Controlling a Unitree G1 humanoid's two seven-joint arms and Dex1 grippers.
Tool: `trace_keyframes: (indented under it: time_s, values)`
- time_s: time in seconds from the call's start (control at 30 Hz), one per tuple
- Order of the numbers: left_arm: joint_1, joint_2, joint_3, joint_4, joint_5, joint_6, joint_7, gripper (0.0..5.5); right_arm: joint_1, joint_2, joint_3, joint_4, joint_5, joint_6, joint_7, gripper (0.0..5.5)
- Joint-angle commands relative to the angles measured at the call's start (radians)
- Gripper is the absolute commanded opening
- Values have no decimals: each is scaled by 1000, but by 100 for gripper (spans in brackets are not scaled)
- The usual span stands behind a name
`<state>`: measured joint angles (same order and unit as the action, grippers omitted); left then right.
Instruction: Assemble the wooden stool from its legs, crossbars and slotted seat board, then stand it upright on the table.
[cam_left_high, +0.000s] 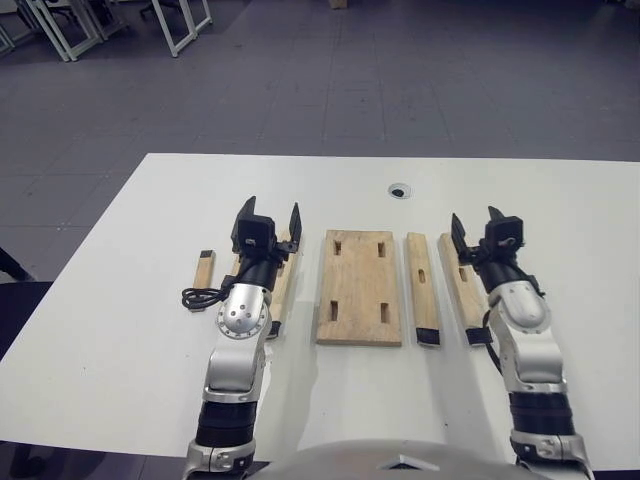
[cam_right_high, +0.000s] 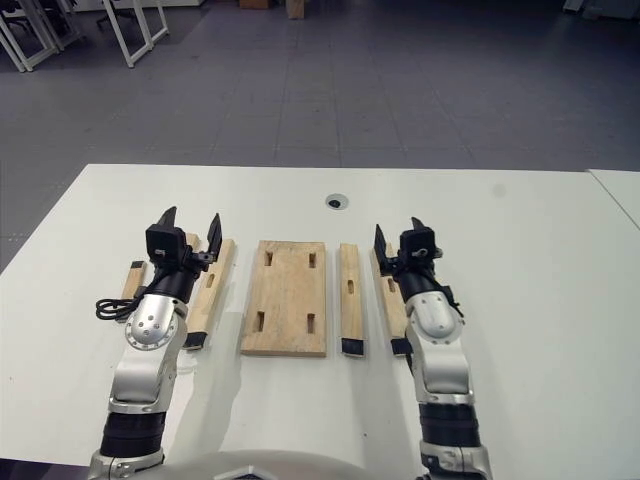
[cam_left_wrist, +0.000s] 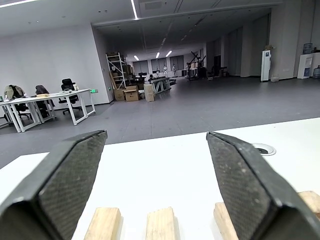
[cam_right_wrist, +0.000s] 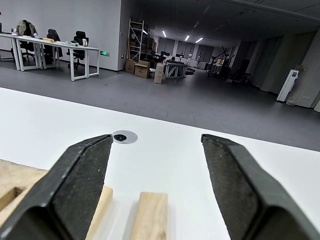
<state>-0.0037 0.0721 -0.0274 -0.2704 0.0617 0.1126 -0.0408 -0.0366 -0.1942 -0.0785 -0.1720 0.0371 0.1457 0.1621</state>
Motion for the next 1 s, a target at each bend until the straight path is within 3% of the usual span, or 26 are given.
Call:
trace_keyframes:
  time_s: [0.03, 0.43, 0.8, 1.0]
  values:
    - [48, 0, 9, -25, -4, 12, 4, 369, 101, -63, -93, -30, 48, 82, 37, 328]
    - [54, 1, 15, -25, -8, 13, -2, 369, 181, -107, -162, 159, 111, 141, 104, 328]
    - [33, -3, 30, -7, -21, 9, 1, 370, 205, -84, -148, 164, 163, 190, 118, 139]
    - [-3, -14, 61, -15, -87, 32, -16, 370, 127, -95, -134, 150, 93, 69, 61, 128]
